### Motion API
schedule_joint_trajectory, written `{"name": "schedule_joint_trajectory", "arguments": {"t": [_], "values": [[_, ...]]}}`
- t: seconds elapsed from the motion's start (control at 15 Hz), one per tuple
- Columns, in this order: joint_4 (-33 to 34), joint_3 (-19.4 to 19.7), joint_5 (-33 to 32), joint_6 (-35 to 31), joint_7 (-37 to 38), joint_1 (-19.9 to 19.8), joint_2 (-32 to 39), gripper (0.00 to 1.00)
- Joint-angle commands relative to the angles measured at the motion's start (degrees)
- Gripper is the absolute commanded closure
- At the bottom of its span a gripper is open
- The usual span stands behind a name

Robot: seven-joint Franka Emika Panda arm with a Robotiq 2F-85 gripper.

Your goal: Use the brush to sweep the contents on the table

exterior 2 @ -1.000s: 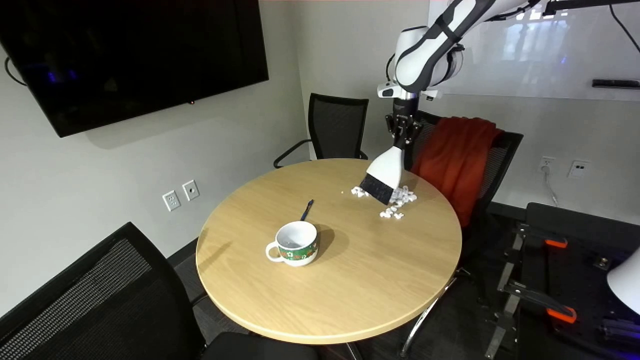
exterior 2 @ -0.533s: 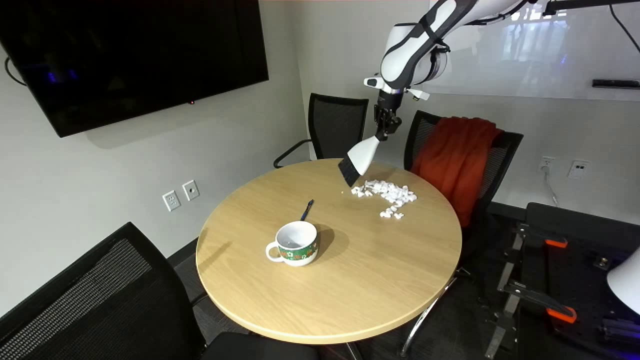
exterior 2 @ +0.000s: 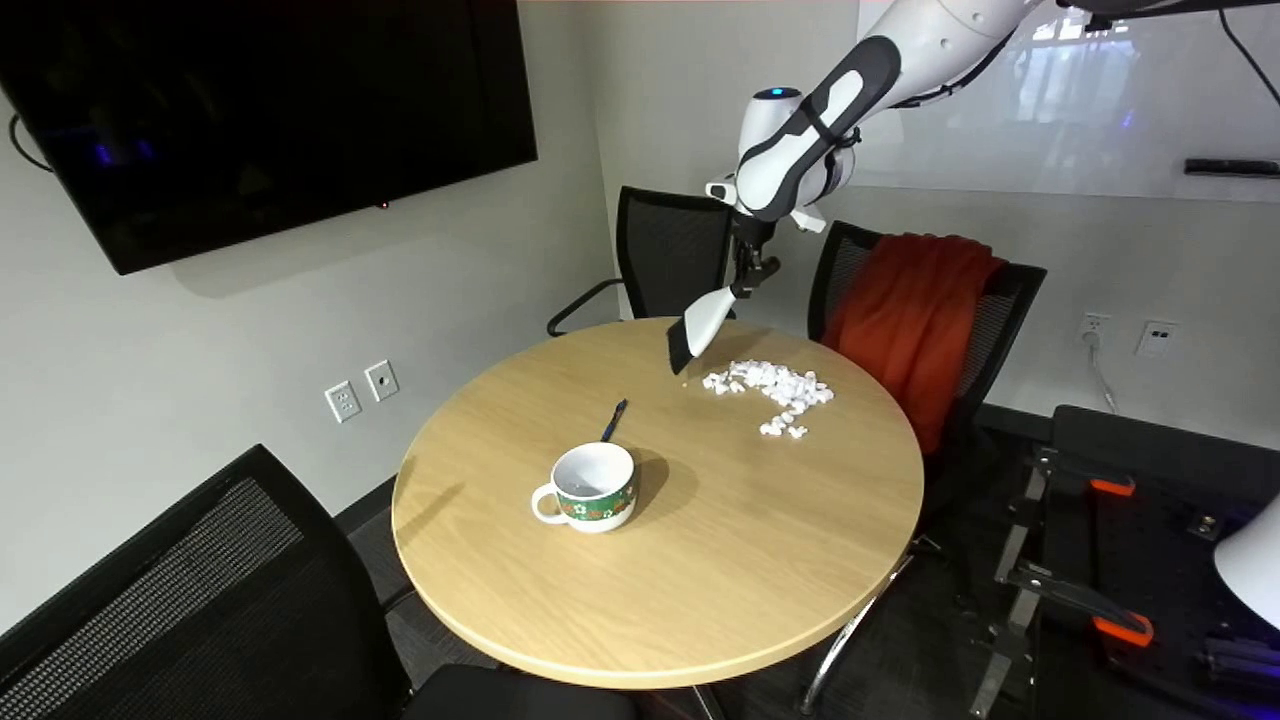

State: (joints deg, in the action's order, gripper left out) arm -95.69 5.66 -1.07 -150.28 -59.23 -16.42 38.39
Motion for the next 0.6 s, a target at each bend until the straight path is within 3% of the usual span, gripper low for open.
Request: {"name": "schedule_joint_trajectory", "arguments": {"t": [0.0, 0.33, 0.53], "values": [[5.73, -0.95, -1.7, 2.91, 3.94, -0.58, 3.71, 0.88], [9.48, -3.87, -0.25, 8.3, 2.67, -2.79, 6.3, 0.88], [10.21, -3.57, -0.84, 10.78, 2.99, -2.93, 6.34, 0.88]]}}
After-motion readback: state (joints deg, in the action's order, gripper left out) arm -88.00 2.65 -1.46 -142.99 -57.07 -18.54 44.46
